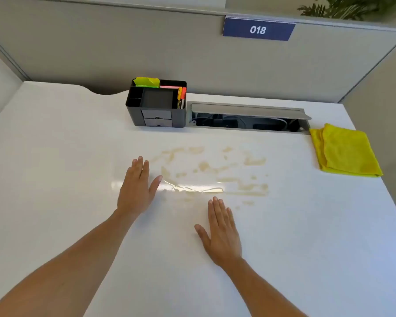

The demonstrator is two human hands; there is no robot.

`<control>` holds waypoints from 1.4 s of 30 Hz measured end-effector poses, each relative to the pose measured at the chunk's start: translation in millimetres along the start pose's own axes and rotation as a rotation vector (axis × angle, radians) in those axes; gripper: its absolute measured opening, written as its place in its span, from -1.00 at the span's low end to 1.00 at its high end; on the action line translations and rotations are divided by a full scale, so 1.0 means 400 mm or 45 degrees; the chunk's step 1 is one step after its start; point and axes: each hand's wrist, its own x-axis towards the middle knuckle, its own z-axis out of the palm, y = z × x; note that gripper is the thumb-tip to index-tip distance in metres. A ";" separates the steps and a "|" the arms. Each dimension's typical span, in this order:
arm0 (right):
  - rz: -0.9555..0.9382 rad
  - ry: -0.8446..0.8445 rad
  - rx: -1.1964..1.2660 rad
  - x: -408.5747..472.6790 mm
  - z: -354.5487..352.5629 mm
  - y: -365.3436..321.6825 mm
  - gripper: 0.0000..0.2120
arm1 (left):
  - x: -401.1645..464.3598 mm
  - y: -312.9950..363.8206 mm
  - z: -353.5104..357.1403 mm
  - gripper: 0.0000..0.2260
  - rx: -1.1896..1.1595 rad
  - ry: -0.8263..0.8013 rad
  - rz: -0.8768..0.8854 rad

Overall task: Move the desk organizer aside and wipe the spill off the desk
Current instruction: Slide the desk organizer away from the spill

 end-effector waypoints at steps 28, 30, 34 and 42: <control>-0.098 0.209 -0.161 -0.003 0.093 0.003 -0.37 | 0.516 -0.052 -0.069 -0.70 -0.333 0.410 -0.308; -0.086 0.218 -0.152 -0.004 0.095 0.004 -0.37 | 0.513 -0.055 -0.072 -0.73 -0.327 0.404 -0.302; -0.088 0.196 -0.137 0.000 0.086 0.004 -0.37 | 0.490 -0.058 -0.080 -0.75 -0.329 0.399 -0.278; -0.096 0.190 -0.104 -0.002 0.087 0.005 -0.37 | 0.394 -0.085 -0.087 -0.84 -0.435 0.462 -0.226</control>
